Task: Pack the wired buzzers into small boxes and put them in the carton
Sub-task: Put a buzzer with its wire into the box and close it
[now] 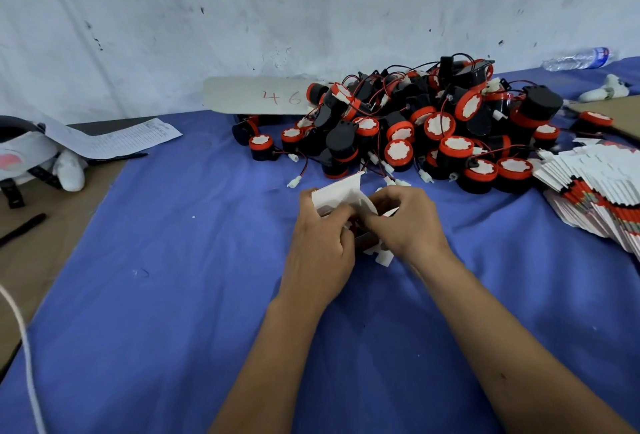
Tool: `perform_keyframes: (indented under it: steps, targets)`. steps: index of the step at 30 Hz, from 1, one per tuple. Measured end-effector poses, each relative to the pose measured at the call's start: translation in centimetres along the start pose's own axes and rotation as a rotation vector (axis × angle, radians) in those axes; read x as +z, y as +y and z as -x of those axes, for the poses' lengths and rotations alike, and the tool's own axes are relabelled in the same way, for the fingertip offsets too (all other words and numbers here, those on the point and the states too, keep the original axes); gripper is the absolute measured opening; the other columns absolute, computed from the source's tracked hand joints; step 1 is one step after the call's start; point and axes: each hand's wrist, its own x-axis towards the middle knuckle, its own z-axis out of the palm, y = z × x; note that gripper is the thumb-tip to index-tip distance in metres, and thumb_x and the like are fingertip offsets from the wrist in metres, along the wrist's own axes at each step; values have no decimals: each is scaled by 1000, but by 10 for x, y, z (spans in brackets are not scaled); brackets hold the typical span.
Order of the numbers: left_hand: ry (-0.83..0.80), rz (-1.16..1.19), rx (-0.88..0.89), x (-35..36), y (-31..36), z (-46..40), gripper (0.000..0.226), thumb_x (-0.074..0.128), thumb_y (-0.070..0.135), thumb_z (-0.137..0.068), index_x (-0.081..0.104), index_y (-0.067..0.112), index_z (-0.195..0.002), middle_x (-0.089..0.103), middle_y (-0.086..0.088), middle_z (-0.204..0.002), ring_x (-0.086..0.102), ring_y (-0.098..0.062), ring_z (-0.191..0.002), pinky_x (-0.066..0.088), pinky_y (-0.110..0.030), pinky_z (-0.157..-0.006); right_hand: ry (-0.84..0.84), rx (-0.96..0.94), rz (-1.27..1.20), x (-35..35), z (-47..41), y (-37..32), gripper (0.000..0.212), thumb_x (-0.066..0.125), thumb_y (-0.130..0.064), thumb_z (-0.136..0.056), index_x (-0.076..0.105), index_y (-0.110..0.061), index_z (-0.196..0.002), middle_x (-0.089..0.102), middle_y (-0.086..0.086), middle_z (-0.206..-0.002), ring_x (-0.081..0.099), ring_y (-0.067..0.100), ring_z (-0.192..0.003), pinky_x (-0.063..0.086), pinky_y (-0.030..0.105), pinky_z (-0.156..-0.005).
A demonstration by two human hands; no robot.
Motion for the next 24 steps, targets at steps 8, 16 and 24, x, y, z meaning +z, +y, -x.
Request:
perform_keyframes:
  steps: [8,16,24]
  targets:
    - [-14,47,-6,-2,1,-1,38,50,11,-94,72,28,-118,31,10,-128,50,-5,-91,35,4,-78,-119,-24,295,-3,-14,-15,16,74,-6,-74,68,-19,-81,71,3,-84,68,25,-88,60,46,-79]
    - [-28,58,-61,2,-1,-3,25,43,21,-93,67,19,-99,32,5,-124,52,-6,-78,37,-11,-71,-35,-252,369,-1,6,-3,7,60,-18,-94,66,-18,-92,68,-2,-86,62,22,-81,50,38,-72]
    - [-45,64,-62,0,-2,-1,19,46,18,-95,65,21,-97,40,-4,-122,54,-8,-80,43,-21,-75,-23,-471,314,-7,16,10,16,70,-25,-95,81,-14,-99,66,1,-90,63,19,-80,53,43,-74]
